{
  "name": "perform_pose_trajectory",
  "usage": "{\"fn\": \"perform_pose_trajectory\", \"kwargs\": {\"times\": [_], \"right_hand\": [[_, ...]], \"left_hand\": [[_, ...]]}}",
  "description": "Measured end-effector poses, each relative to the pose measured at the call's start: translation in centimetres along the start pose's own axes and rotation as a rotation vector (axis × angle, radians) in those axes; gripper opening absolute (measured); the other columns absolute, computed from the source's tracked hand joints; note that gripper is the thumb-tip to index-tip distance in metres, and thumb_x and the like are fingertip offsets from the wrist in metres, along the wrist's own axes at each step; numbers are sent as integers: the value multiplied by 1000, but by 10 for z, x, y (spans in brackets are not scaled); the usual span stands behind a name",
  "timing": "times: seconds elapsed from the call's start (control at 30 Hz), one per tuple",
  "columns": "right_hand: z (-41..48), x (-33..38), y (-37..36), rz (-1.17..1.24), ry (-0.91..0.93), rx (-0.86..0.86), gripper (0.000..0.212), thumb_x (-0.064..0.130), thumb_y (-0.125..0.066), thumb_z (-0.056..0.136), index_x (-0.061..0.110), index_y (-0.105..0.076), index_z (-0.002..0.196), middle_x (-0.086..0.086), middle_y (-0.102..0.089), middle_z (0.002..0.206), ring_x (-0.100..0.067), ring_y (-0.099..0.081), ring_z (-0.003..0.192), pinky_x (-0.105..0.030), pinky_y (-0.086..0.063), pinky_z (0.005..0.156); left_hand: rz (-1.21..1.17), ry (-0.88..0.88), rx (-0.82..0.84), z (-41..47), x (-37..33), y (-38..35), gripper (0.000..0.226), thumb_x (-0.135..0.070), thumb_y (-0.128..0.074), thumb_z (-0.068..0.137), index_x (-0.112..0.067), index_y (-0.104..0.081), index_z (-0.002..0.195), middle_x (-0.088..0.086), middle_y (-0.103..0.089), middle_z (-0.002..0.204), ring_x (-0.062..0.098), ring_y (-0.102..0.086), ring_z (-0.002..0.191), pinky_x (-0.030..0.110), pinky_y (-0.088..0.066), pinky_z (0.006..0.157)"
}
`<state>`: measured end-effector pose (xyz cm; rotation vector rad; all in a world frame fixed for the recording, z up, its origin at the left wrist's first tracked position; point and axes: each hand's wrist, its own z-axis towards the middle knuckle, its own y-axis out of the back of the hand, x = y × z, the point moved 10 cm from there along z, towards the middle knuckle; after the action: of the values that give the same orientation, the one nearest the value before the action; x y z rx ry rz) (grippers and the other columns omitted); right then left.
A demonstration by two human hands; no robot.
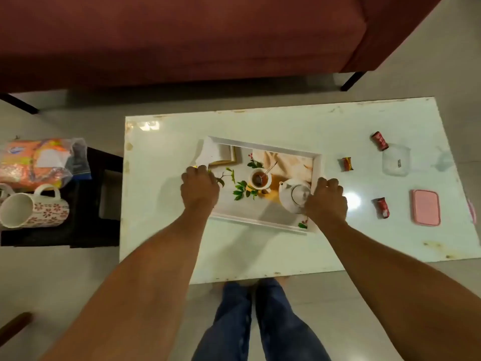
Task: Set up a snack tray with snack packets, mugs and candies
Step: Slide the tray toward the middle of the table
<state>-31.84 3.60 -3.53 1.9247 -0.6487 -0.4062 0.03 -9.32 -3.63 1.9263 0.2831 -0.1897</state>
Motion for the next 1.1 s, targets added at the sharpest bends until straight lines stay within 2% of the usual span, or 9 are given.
{"fn": "perform_pose_trajectory", "kwargs": {"times": [0.1, 0.2, 0.3, 0.43, 0.6, 0.97, 1.03, 1.1], "right_hand": [[11, -27, -11, 79, -147, 7, 53, 38, -58, 96, 7, -40, 135, -18, -47, 132, -37, -50, 121, -47, -47, 92], [21, -38, -32, 203, -185, 102, 54, 42, -56, 97, 8, -42, 136, -18, -52, 130, -39, -55, 120, -49, -48, 92], [29, -43, -40, 321, -207, 117, 47, 34, -58, 98, 7, -45, 135, -18, -56, 127, -39, -60, 115, -49, -52, 90], [40, -46, -33, 356, -199, 106, 45, 27, -61, 97, 7, -48, 135, -19, -58, 127, -39, -61, 113, -47, -52, 92], [53, -32, -10, 287, -110, 82, 44, 25, -59, 98, 7, -49, 137, -21, -56, 125, -40, -61, 112, -44, -51, 92], [60, -24, -22, 285, -122, 95, 42, 23, -59, 99, 4, -47, 135, -22, -54, 121, -42, -61, 108, -49, -52, 94], [58, -25, -22, 271, -118, 94, 43, 27, -58, 98, 5, -47, 134, -19, -51, 116, -42, -60, 108, -50, -52, 91], [57, -24, -16, 232, -117, 74, 48, 33, -61, 96, 5, -46, 132, -21, -49, 120, -45, -55, 113, -52, -50, 89]], "left_hand": [[-75, 161, -107, 14, 27, 1, 43, -25, -46, 103, -9, -46, 143, 18, -42, 145, 39, -43, 129, 49, -46, 95], [-176, 226, -47, 29, 37, -15, 45, -24, -42, 105, -12, -40, 149, 17, -40, 149, 40, -45, 130, 49, -43, 99], [-292, 297, -6, 39, 43, -27, 43, -21, -41, 105, -14, -43, 148, 17, -41, 148, 42, -56, 121, 44, -44, 98], [-329, 381, -6, 34, 56, -31, 40, -11, -47, 102, -15, -53, 141, 17, -46, 141, 41, -58, 117, 40, -45, 96], [-324, 436, -24, 12, 71, -32, 38, -11, -49, 101, -14, -56, 138, 18, -48, 138, 41, -59, 116, 40, -45, 95], [-322, 451, -74, 2, 82, -47, 37, -14, -46, 103, -15, -53, 139, 16, -47, 138, 42, -61, 112, 42, -45, 97], [-318, 433, -68, 1, 78, -46, 38, -16, -46, 103, -15, -51, 141, 16, -46, 139, 40, -58, 116, 44, -45, 99], [-271, 409, -73, 1, 73, -34, 41, -20, -44, 104, -14, -45, 145, 17, -44, 143, 38, -52, 125, 43, -43, 102]]}}
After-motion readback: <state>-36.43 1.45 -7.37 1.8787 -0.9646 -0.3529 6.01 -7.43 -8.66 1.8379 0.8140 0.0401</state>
